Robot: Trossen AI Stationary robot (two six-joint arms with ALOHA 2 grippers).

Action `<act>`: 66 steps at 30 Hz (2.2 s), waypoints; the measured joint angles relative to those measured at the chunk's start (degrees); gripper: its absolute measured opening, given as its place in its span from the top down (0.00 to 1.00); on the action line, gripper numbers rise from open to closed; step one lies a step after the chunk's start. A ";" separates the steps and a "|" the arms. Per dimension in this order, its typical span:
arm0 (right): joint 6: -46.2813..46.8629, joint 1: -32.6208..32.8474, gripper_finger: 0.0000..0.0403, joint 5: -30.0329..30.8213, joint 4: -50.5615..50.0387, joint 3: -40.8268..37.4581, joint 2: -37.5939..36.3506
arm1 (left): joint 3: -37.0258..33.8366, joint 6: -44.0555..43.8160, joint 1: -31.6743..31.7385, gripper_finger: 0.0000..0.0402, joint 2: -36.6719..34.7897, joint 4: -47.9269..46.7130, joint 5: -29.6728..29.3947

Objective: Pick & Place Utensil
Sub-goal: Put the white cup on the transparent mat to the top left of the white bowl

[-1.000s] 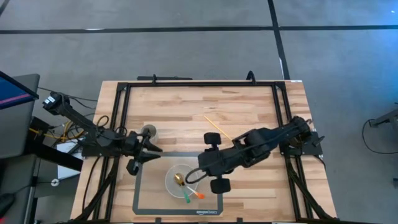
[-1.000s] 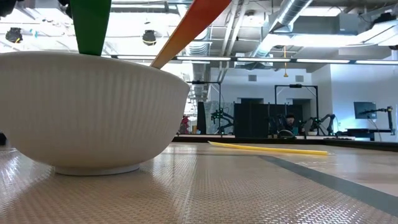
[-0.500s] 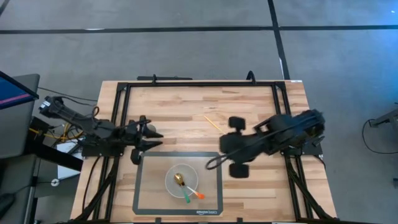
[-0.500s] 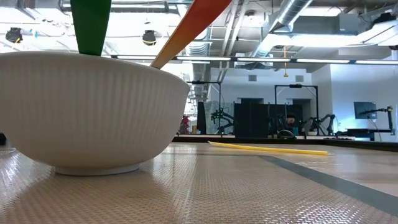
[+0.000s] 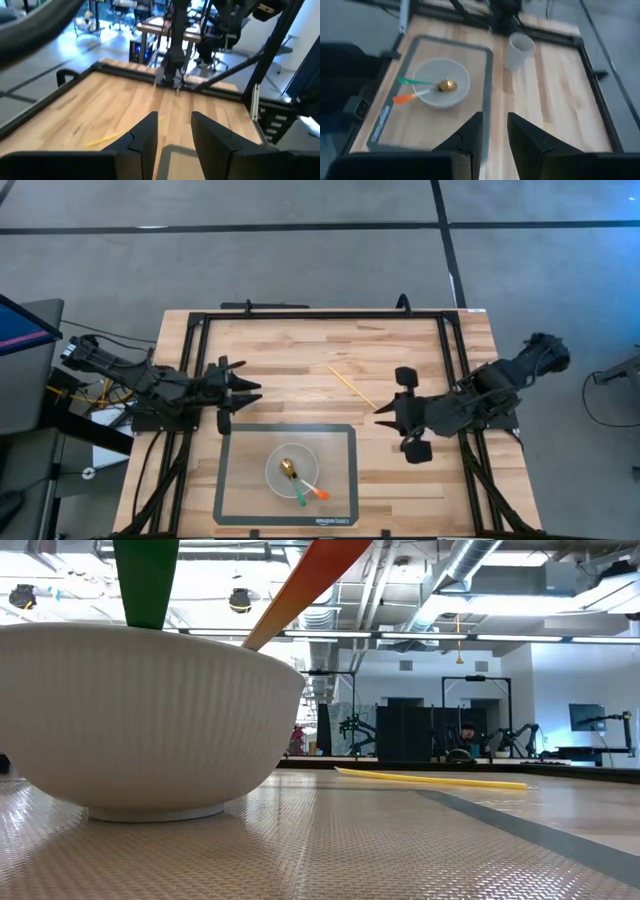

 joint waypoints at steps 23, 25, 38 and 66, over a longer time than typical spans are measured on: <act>-12.78 -16.88 0.80 -14.87 72.40 -56.43 -17.96 | 16.34 -12.36 3.27 0.70 12.82 -31.85 -0.89; -12.50 -18.29 0.80 -14.83 72.47 -56.41 -18.01 | 16.41 -16.47 3.26 0.70 13.42 -35.64 1.53; -10.26 -20.36 0.80 -14.88 73.79 -56.39 -17.99 | 10.06 -31.55 2.89 0.70 18.10 -51.46 7.51; -9.19 -20.38 0.80 -14.91 73.73 -56.39 -17.97 | 0.00 -31.54 2.93 0.93 20.02 -45.69 7.43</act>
